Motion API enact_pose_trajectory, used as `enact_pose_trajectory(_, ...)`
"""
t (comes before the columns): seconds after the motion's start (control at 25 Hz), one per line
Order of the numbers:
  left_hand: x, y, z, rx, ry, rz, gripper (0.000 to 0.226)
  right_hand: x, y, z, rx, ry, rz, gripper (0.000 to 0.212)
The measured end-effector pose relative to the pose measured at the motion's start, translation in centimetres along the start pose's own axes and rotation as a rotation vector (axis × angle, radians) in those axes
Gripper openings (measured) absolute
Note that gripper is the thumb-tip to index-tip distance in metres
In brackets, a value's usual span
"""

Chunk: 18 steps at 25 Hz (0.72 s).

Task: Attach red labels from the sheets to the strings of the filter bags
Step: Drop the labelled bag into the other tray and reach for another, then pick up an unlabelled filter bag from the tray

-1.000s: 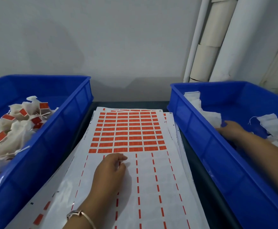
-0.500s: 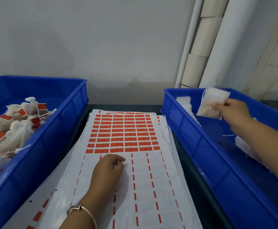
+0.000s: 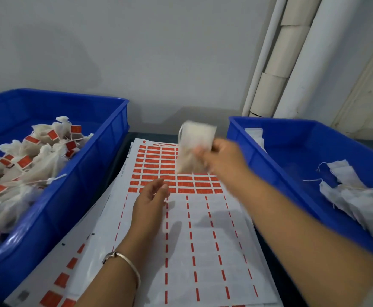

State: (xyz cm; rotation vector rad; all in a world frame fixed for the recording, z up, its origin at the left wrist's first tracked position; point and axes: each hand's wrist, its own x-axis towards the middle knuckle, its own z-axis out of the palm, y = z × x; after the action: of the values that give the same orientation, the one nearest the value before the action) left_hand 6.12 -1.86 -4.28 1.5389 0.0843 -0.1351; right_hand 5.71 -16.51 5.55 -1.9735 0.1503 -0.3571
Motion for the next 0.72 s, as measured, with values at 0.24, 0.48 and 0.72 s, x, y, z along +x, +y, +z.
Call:
enact_pose_trajectory(0.24, 0.5, -0.4, 0.6, -0.099, -0.014, 0.097, 0.026, -2.8, 6.7, 5.2, -0.066, -0.066, 0.118, 0.013)
enact_pose_trajectory(0.48, 1.2, -1.3, 0.6, 0.245, 0.156, 0.177, 0.008, -2.6, 9.6, 4.2, -0.085, -0.023, 0.099, 0.015)
enact_pose_trajectory(0.72, 0.0, -0.6, 1.1, 0.322, 0.064, 0.265, 0.017, -3.6, 9.6, 3.3, -0.289, 0.033, -0.297, 0.059)
